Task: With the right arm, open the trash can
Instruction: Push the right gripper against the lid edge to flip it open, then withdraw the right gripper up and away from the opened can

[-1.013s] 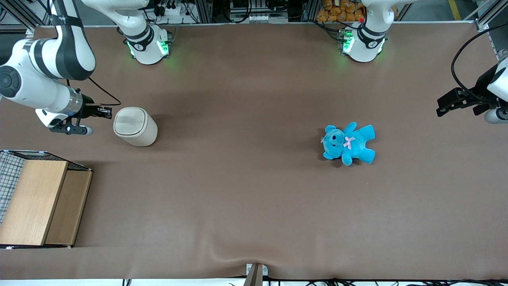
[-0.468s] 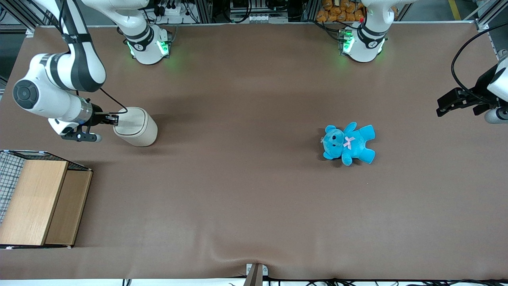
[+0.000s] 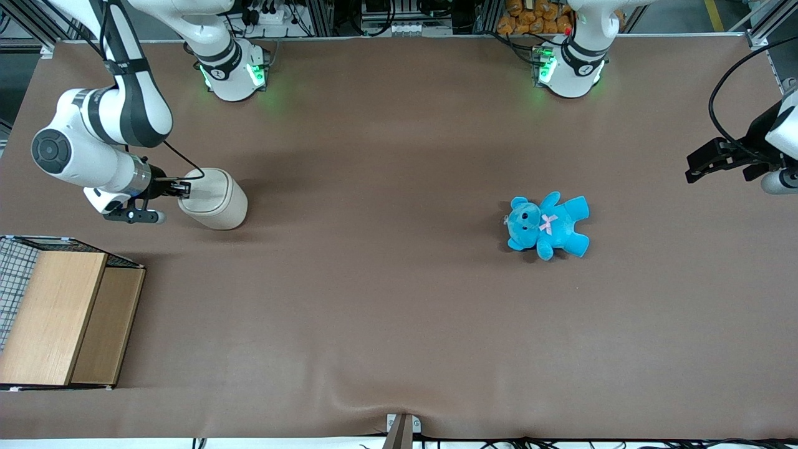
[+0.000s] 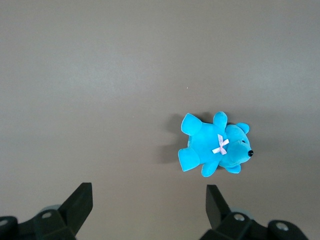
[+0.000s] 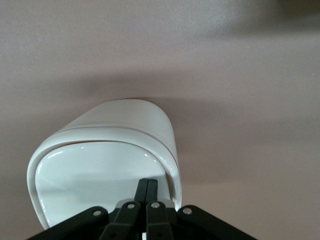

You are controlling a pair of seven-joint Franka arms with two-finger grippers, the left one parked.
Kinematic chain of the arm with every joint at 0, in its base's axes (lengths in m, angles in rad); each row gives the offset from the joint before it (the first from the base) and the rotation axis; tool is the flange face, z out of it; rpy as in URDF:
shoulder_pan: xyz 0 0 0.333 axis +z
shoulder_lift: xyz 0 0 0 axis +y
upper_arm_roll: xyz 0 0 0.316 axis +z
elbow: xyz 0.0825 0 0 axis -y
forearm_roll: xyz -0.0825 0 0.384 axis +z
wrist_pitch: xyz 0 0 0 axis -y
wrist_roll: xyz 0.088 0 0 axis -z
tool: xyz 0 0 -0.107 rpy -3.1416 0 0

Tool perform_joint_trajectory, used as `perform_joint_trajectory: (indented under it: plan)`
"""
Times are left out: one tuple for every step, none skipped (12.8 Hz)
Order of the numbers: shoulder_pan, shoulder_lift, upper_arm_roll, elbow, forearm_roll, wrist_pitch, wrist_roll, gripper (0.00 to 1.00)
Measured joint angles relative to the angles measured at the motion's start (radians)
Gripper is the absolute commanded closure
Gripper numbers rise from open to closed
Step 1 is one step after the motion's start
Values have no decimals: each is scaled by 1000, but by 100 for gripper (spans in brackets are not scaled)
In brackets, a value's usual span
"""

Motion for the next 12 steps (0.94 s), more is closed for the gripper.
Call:
perform_joint_trajectory:
  plan:
    - [0, 0, 0, -4, 0, 8, -1, 100]
    - [0, -3, 0, -9, 0, 20, -5, 100]
    - [0, -8, -1, -16, 0, 31, -14, 100]
    - [0, -13, -1, -23, 0, 35, -19, 100]
    - [0, -15, -1, -25, 0, 32, -20, 100]
    - [0, -16, 0, -23, 0, 22, -20, 100]
    - [0, -16, 0, -15, 0, -12, -20, 100]
    - [0, -16, 0, 5, 0, -65, -19, 100]
    - [0, -16, 0, 34, 3, -128, -18, 93]
    - [0, -16, 0, 71, 13, -196, -18, 83]
    - [0, -16, 0, 115, 29, -260, -18, 63]
    - [0, -16, 0, 157, 44, -307, -18, 42]
